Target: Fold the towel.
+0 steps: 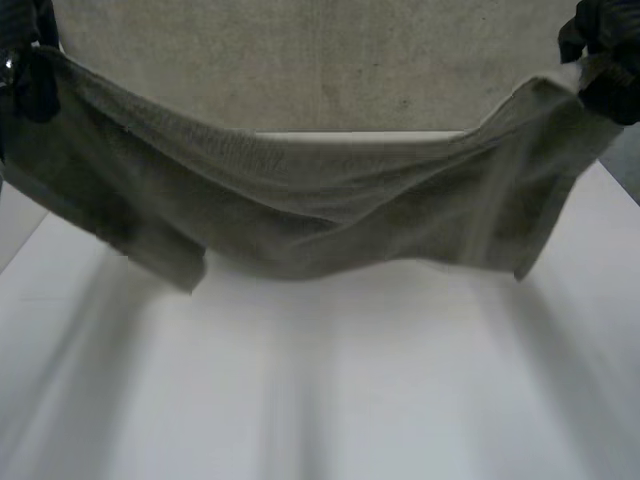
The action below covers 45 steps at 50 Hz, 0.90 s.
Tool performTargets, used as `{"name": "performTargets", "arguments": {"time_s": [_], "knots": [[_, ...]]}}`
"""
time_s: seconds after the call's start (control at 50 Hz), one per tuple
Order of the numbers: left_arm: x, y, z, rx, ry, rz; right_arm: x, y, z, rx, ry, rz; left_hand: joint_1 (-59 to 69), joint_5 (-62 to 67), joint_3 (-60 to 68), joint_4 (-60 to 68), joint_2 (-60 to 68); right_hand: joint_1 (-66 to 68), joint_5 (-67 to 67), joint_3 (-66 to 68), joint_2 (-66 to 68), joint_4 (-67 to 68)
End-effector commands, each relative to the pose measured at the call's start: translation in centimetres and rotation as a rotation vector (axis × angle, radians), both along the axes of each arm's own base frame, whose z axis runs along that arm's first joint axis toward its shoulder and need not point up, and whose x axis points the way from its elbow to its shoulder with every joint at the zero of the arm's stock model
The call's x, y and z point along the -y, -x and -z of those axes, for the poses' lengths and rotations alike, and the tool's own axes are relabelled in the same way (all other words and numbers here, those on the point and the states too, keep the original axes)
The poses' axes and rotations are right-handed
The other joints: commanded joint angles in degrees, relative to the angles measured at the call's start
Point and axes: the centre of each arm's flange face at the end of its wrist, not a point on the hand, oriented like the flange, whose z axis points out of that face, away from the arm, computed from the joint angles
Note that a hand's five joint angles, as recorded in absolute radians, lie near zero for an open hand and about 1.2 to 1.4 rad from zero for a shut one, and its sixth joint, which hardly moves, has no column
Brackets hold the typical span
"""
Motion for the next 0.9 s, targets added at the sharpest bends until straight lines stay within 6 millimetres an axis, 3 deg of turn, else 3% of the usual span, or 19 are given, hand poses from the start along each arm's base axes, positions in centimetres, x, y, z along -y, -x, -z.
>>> {"name": "performTargets", "arguments": {"time_s": [0.02,0.1,0.16,0.2,0.3,0.38,0.42,0.44,0.46,0.48,0.52,0.54,0.58,0.64,0.72,0.76,0.82,0.88,0.9], "knots": [[2.1,0.7,2.9,0.048,-0.144,0.008,3.1,0.2,1.5,-0.066,-0.076,0.020,-3.5,-16.6,-8.7,-7.6,-6.3,4.3,4.3,3.1,5.0,3.3],[5.1,2.0,7.0,0.129,-0.285,0.011,5.3,-1.4,4.7,-0.151,-0.169,0.021,-3.5,-16.6,-8.7,-7.6,-6.3,4.3,4.3,3.1,5.0,3.3],[6.0,2.4,8.5,0.172,-0.325,0.007,5.9,-2.0,5.9,-0.205,-0.190,0.024,-3.5,-16.6,-8.7,-7.6,-6.3,4.3,4.3,3.1,5.0,3.3],[8.0,3.5,10.9,0.275,-0.371,-0.001,7.3,-2.6,8.3,-0.317,-0.217,0.056,-3.5,-16.6,-8.7,-7.6,-6.3,4.3,4.3,3.1,5.0,3.3],[10.4,5.5,12.8,0.401,-0.368,-0.006,9.6,-3.9,11.1,-0.434,-0.214,0.099,-3.5,-16.6,-8.7,-7.6,-6.3,4.3,4.3,3.1,5.0,3.3],[12.2,6.2,12.1,0.414,-0.310,-0.010,11.3,-5.3,10.9,-0.431,-0.133,0.126,-3.5,-16.6,-8.7,-7.6,-6.3,4.3,4.3,3.1,5.0,3.3],[13.7,6.8,9.0,0.358,-0.186,-0.022,13.1,-6.3,8.8,-0.369,0.049,0.162,-3.5,-16.6,-8.7,-7.6,-6.3,4.3,4.3,3.1,5.0,3.3],[13.7,6.8,9.0,0.358,-0.185,-0.022,13.1,-6.3,8.8,-0.369,0.050,0.162,-3.5,-16.6,-8.7,-7.6,-6.3,4.3,4.3,3.1,5.0,3.3],[14.3,7.0,6.9,0.311,-0.098,-0.029,13.9,-6.6,7.5,-0.322,0.159,0.182,-3.5,-16.6,-8.7,-7.6,-6.3,4.3,4.3,3.1,5.0,3.3],[14.3,7.0,6.9,0.311,-0.097,-0.029,13.9,-6.6,7.5,-0.321,0.160,0.183,-3.5,-16.6,-8.7,-7.6,-6.3,4.3,4.3,3.1,5.0,3.3],[14.7,7.2,2.6,0.175,0.080,-0.031,14.7,-7.1,4.6,-0.191,0.392,0.215,-3.5,-16.6,-8.7,-7.6,-6.3,4.3,4.3,3.1,5.0,3.3],[14.7,7.2,2.5,0.175,0.080,-0.031,14.7,-7.1,4.6,-0.190,0.393,0.215,-3.5,-16.6,-8.7,-7.6,-6.3,4.3,4.3,3.1,5.0,3.3],[13.9,6.4,-2.1,0.035,0.234,-0.013,13.4,-6.6,0.8,-0.054,0.599,0.248,-3.5,-16.6,-8.7,-7.6,-6.3,4.3,4.3,3.1,5.0,3.3],[13.1,5.8,-4.1,-0.037,0.275,0.014,11.9,-6.0,-1.2,-0.011,0.640,0.247,-3.5,-16.6,-8.7,-7.6,-6.3,4.3,4.3,3.1,5.0,3.3],[12.9,5.5,-3.7,-0.045,0.237,0.027,12.0,-6.0,1.1,-0.059,0.491,0.214,-3.5,-16.6,-8.7,-7.6,-6.3,4.3,4.3,3.1,5.0,3.3],[13.1,5.2,-1.8,-0.023,0.170,0.023,11.6,-6.2,3.7,-0.117,0.330,0.161,-3.5,-16.6,-8.7,-7.6,-6.3,4.3,4.3,3.1,5.0,3.3],[13.1,5.1,-0.6,-0.007,0.131,0.024,11.2,-6.3,5.0,-0.144,0.253,0.133,-3.5,-16.6,-8.7,-7.6,-6.3,4.3,4.3,3.1,5.0,3.3],[12.9,5.1,2.6,0.031,0.035,0.034,10.2,-6.5,7.4,-0.184,0.130,0.079,-3.5,-16.6,-8.7,-7.6,-6.3,4.3,4.3,3.1,5.0,3.3],[12.6,5.2,4.7,0.059,-0.023,0.054,9.9,-6.3,8.7,-0.200,0.077,0.070,-3.5,-16.6,-8.7,-7.6,-6.3,4.3,4.3,3.1,5.0,3.3]]}}
